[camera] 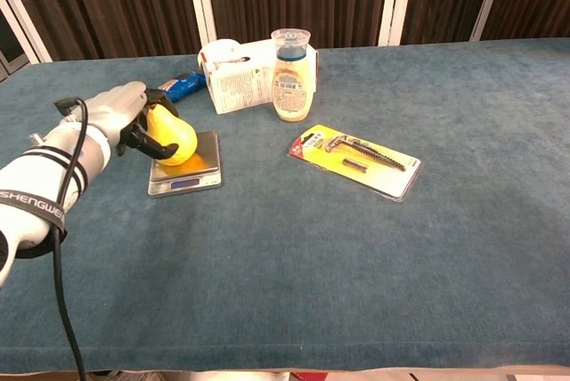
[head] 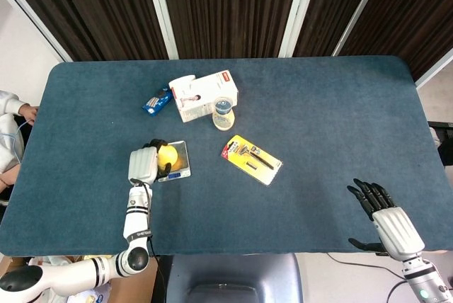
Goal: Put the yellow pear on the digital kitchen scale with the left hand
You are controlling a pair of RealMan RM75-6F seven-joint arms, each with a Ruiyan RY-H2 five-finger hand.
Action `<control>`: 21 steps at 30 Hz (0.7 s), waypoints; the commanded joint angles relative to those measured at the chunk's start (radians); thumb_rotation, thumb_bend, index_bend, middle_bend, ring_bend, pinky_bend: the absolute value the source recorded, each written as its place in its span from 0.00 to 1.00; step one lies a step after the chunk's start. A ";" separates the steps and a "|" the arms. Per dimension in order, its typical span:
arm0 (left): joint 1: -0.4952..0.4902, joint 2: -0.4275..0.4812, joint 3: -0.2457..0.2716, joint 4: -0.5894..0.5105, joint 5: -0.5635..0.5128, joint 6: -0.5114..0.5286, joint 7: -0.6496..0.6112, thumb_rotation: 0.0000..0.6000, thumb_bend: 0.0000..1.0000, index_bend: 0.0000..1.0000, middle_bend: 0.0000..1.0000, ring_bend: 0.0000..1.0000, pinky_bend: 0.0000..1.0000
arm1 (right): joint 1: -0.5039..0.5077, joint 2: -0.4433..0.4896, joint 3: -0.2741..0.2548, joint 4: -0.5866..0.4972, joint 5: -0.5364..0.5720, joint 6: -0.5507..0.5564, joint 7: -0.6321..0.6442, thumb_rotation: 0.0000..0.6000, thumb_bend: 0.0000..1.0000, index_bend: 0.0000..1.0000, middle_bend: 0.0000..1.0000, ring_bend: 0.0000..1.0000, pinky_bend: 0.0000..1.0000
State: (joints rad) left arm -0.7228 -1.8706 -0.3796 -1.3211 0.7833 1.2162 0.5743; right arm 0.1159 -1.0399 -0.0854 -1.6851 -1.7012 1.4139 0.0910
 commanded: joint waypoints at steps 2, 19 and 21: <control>-0.001 0.003 -0.003 -0.012 0.006 0.000 -0.009 1.00 0.37 0.38 0.52 0.64 0.70 | 0.001 -0.001 -0.001 -0.001 -0.002 -0.002 -0.002 1.00 0.16 0.00 0.00 0.00 0.00; -0.006 0.022 -0.003 -0.041 -0.025 -0.054 -0.033 1.00 0.37 0.20 0.23 0.16 0.24 | -0.002 0.003 0.000 -0.015 0.012 -0.009 -0.019 1.00 0.16 0.00 0.00 0.00 0.00; -0.006 0.029 -0.002 -0.049 -0.030 -0.062 -0.037 1.00 0.37 0.18 0.19 0.13 0.23 | -0.003 0.002 0.001 -0.014 0.011 -0.006 -0.017 1.00 0.16 0.00 0.00 0.00 0.00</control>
State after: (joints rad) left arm -0.7290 -1.8439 -0.3814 -1.3677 0.7554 1.1562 0.5394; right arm 0.1134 -1.0380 -0.0843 -1.6990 -1.6901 1.4078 0.0735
